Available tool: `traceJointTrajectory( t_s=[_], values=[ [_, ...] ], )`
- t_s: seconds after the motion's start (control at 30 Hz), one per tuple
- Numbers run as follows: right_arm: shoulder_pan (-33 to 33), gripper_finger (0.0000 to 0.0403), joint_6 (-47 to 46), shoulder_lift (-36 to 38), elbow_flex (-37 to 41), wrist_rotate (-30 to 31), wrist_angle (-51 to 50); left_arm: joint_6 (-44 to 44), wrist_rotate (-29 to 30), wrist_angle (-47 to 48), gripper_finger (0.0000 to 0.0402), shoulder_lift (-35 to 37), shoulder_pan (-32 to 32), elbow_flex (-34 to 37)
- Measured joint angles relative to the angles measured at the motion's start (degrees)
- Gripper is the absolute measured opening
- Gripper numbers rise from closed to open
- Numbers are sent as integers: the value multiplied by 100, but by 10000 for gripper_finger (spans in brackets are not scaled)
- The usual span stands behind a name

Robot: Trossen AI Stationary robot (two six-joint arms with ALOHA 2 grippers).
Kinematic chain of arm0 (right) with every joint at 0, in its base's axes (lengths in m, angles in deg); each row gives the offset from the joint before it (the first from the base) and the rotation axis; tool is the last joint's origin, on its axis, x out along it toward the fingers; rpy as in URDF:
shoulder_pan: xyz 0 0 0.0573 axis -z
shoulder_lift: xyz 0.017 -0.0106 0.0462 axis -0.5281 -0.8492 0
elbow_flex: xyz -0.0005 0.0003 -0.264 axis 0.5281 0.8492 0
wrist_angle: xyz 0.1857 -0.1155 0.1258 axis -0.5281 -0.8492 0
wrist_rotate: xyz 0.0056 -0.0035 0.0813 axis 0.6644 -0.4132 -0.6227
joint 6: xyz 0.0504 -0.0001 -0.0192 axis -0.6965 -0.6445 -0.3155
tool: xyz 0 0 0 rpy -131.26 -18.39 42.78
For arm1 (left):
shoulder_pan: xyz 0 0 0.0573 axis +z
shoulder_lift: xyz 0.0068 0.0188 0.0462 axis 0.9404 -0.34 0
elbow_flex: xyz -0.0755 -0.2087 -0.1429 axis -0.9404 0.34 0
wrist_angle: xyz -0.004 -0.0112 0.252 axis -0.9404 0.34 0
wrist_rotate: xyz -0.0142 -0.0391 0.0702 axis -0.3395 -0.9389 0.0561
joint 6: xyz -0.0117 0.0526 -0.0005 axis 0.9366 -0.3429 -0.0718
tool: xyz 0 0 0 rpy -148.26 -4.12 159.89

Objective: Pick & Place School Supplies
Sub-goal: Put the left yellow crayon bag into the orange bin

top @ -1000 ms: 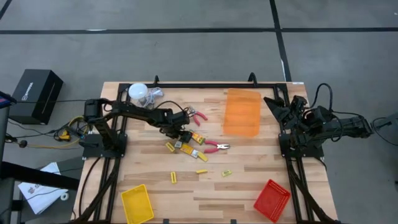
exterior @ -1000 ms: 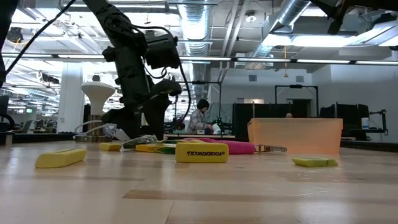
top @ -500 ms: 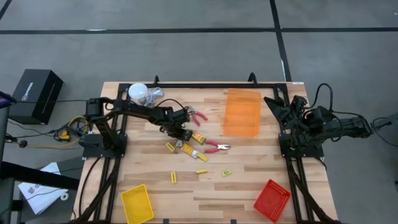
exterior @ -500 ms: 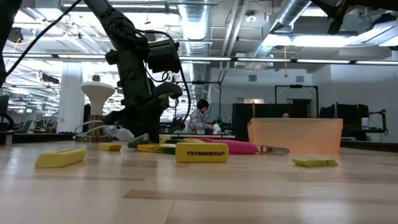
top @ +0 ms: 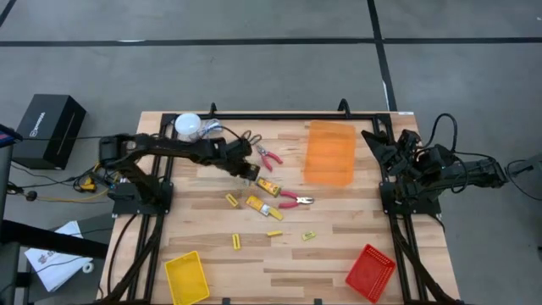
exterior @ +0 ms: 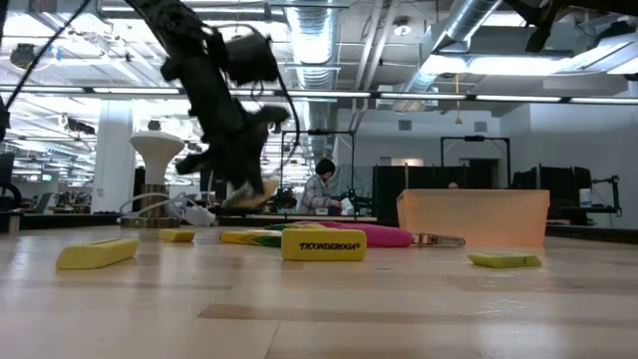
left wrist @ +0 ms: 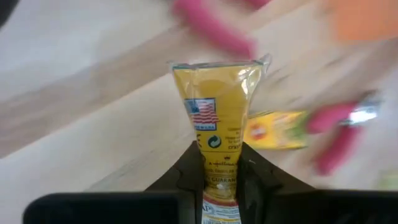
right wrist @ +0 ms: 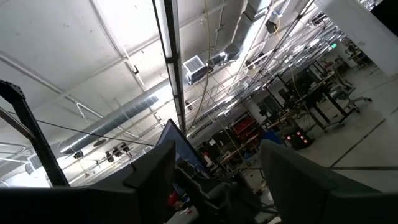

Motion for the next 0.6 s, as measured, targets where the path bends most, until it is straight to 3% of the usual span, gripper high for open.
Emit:
traceJointTrajectory(
  t_s=[0.17,0.33,0.47,0.6],
  values=[
    [49,225,-1,2,0,0,39,-1,202,-724,47,662,116,-11],
    [203,225,-2,2,0,-2,108,-120,228,-2097,47,741,231,-73],
    [319,225,-6,2,0,-9,143,-374,144,-2341,47,234,345,-524],
    [337,225,-15,2,0,-10,165,-776,-337,-2476,47,-549,418,-1325]
  ],
)
